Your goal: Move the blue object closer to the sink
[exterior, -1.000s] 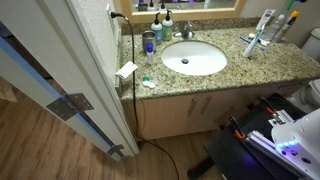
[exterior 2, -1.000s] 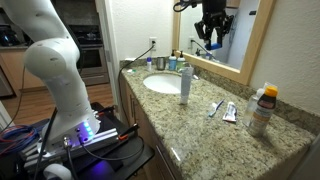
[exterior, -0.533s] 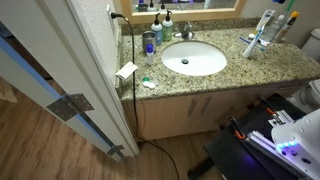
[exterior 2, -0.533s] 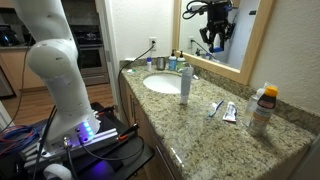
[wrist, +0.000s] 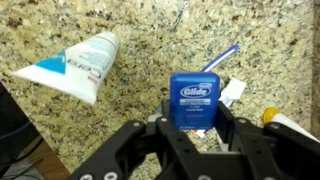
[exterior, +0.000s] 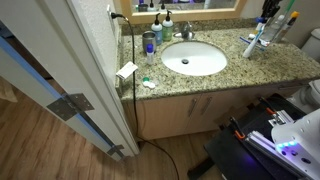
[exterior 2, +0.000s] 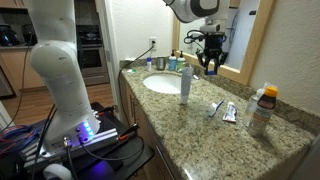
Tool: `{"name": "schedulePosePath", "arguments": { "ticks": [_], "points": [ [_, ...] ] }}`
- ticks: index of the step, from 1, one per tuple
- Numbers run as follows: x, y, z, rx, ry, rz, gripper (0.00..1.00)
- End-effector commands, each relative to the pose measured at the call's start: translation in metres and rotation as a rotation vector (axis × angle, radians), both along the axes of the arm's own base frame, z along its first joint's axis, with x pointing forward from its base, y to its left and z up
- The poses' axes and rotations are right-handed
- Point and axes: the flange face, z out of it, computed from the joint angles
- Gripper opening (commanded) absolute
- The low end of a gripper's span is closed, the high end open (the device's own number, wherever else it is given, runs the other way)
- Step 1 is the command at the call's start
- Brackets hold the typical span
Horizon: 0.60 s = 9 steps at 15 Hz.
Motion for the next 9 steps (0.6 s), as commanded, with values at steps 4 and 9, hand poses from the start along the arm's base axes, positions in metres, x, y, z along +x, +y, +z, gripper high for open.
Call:
{"name": "schedulePosePath", "arguments": {
  "ticks": [4, 9],
  "points": [
    [0.020, -0.005, -0.040, 0.007, 0.041, -0.058, 0.44],
    [0.038, 0.000, -0.085, 0.021, 0.074, -0.089, 0.19]
  ]
}}
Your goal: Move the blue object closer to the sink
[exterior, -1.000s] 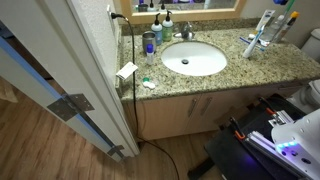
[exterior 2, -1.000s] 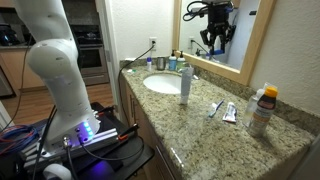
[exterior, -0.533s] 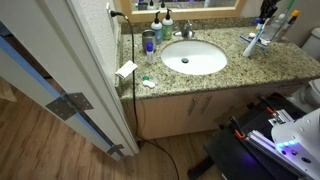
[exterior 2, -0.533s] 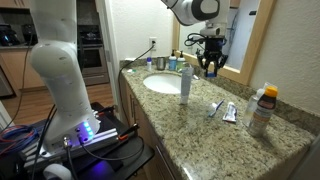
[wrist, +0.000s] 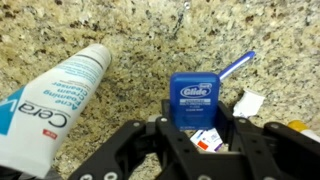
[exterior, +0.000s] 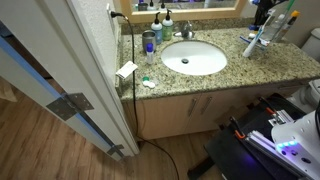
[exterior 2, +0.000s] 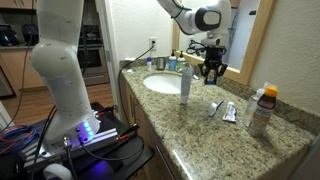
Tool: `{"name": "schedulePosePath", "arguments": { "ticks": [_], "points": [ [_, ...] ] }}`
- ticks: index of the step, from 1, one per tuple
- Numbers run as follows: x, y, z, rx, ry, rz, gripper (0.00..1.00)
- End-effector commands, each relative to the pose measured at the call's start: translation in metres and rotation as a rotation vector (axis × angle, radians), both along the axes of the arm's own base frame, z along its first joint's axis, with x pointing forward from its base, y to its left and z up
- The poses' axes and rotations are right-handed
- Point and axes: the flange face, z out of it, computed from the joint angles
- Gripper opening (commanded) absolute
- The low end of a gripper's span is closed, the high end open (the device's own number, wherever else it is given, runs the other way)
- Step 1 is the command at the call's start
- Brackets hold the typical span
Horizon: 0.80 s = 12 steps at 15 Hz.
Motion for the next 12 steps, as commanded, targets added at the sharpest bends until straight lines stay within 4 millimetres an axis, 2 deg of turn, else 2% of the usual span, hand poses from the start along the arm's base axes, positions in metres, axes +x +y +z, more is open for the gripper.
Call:
{"name": "schedulePosePath", "arguments": {
  "ticks": [1, 6, 7, 12],
  "points": [
    [0.018, 0.006, -0.039, 0.035, 0.007, -0.041, 0.19],
    [0.030, 0.010, -0.069, 0.069, -0.017, -0.148, 0.19],
    [0.032, -0.007, -0.072, 0.070, -0.028, -0.165, 0.19],
    [0.042, -0.035, -0.082, 0.049, -0.058, -0.246, 0.19]
  ]
}}
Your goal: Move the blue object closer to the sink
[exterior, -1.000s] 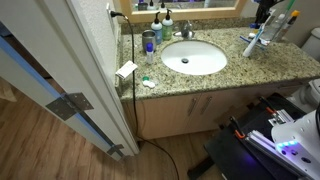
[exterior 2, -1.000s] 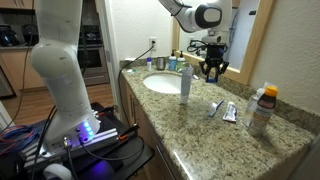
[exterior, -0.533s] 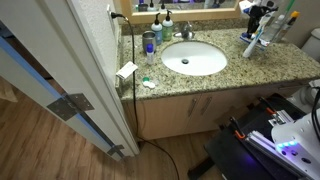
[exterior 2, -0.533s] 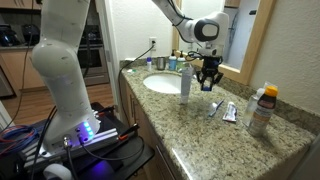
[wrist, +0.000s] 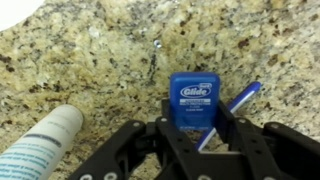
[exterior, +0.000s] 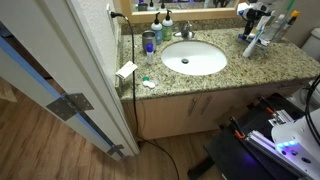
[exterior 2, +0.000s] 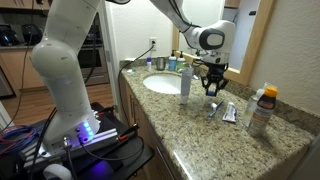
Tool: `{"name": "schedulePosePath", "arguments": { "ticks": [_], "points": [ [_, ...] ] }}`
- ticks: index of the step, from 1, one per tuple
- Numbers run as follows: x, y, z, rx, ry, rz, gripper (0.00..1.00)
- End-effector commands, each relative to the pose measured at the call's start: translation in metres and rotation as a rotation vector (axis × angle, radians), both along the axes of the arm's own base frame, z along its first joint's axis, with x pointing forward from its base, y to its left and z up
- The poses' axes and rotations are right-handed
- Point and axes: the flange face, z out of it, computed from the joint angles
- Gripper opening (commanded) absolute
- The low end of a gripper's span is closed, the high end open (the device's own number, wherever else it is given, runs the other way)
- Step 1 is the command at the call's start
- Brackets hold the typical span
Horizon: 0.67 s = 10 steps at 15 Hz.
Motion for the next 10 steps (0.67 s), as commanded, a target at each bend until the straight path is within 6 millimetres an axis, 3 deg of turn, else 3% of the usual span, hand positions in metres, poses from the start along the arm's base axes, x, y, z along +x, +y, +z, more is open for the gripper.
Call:
{"name": "schedulePosePath", "arguments": {
  "ticks": [1, 2, 3, 5, 6, 10],
  "points": [
    [0.012, -0.021, -0.010, -0.011, -0.017, -0.059, 0.19],
    [0.003, -0.012, -0.004, -0.011, -0.002, -0.028, 0.19],
    [0.004, -0.015, -0.006, -0.014, 0.000, -0.031, 0.44],
    [0.004, -0.014, -0.007, -0.013, 0.002, -0.030, 0.44],
    [0.007, -0.013, -0.011, -0.010, 0.013, -0.029, 0.19],
    [0.010, -0.015, -0.038, 0.024, 0.007, -0.066, 0.19]
  ]
}}
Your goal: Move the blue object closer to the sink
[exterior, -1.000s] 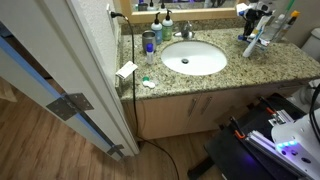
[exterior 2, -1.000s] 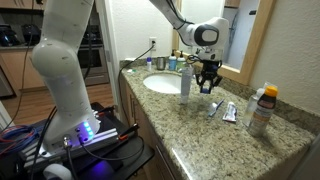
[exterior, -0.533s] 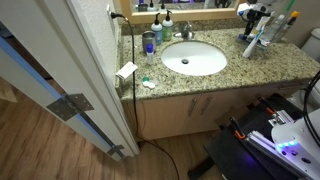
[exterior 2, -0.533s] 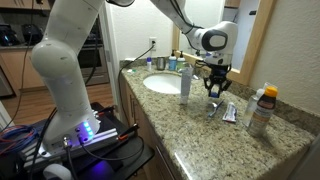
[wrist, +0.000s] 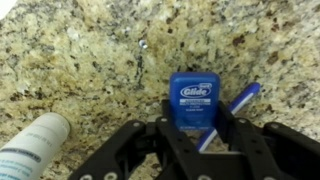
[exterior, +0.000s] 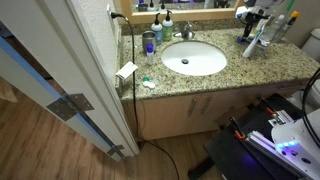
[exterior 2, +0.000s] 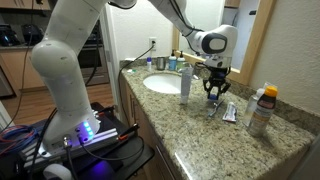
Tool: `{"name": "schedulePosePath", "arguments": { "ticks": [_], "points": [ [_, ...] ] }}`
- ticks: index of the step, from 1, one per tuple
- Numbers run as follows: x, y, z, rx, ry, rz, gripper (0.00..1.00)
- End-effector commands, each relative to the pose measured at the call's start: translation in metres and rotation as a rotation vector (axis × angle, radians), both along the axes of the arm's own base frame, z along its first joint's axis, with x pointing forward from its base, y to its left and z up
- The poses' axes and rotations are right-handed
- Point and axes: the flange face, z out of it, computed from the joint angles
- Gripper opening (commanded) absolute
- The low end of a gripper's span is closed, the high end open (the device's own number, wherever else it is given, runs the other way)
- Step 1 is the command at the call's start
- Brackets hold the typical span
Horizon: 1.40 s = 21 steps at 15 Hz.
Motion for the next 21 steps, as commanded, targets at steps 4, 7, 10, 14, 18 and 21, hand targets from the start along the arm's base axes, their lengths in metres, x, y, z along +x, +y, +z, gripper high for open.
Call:
{"name": "schedulePosePath", "arguments": {
  "ticks": [4, 7, 10, 14, 18, 21],
  "points": [
    [0.007, -0.008, -0.027, 0.025, -0.015, -0.054, 0.19],
    [0.004, -0.004, -0.018, 0.029, -0.011, -0.033, 0.70],
    [-0.002, -0.001, 0.015, 0.014, -0.055, -0.009, 0.90],
    [-0.012, 0.000, 0.081, -0.010, -0.133, 0.038, 1.00],
    [-0.010, -0.010, 0.111, -0.012, -0.143, 0.052, 1.00],
    [-0.016, -0.011, 0.129, -0.011, -0.158, 0.051, 1.00]
  ]
}}
